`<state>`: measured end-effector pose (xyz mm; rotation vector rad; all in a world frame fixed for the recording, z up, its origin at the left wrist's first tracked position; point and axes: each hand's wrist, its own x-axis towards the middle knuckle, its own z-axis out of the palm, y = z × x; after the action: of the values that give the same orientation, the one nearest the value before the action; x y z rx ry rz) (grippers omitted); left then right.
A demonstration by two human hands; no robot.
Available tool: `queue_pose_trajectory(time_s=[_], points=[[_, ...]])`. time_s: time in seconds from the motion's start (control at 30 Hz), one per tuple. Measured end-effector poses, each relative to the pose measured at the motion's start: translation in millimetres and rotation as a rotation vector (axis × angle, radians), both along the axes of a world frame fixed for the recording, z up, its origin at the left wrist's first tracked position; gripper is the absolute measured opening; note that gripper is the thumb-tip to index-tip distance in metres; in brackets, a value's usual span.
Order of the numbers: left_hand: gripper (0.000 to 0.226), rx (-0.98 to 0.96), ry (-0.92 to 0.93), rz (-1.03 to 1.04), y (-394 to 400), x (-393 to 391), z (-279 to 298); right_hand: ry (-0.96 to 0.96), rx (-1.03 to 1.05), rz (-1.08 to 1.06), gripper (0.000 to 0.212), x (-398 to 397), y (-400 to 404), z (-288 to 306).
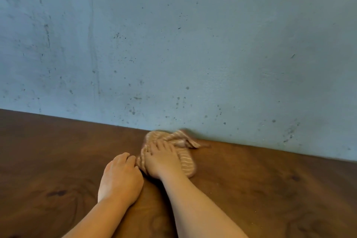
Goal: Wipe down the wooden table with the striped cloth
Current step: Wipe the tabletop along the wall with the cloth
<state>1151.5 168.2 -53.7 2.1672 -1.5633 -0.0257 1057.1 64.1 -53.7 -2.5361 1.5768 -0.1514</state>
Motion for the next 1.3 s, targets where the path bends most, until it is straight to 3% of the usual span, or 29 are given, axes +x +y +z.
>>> queue_pose_trajectory(time_s=[0.1,0.27,0.5,0.6,0.7,0.77,0.9,1.0,1.13,1.3], points=[[0.043,0.079,-0.032,0.030,4,8,-2,-0.002,0.047,0.146,0.057,0,0,-1],[0.063,0.257,-0.143,0.044,13,32,-1,0.001,-0.050,0.058,0.057,-94,-32,-6],[0.062,0.220,-0.129,0.035,22,31,-1,0.113,-0.052,-0.505,0.059,-318,-74,-21],[0.061,0.212,-0.112,0.033,24,29,0,0.076,0.033,-0.714,0.062,-322,-61,-16],[0.061,0.216,-0.121,0.036,25,30,-1,0.025,0.014,-0.794,0.062,-261,-43,-7],[0.061,0.215,-0.118,0.034,26,29,0,0.046,-0.034,-0.674,0.063,-200,-28,-5],[0.060,0.204,-0.106,0.037,26,29,-1,0.009,-0.007,-0.167,0.062,-70,-5,-12],[0.060,0.198,-0.097,0.029,26,33,-5,0.022,0.013,0.126,0.059,-27,9,-10],[0.059,0.189,-0.098,0.017,24,36,-6,0.026,0.021,0.212,0.057,-51,6,-6],[0.060,0.213,-0.089,0.024,21,37,-8,0.026,0.009,0.088,0.056,-137,-23,-3]])
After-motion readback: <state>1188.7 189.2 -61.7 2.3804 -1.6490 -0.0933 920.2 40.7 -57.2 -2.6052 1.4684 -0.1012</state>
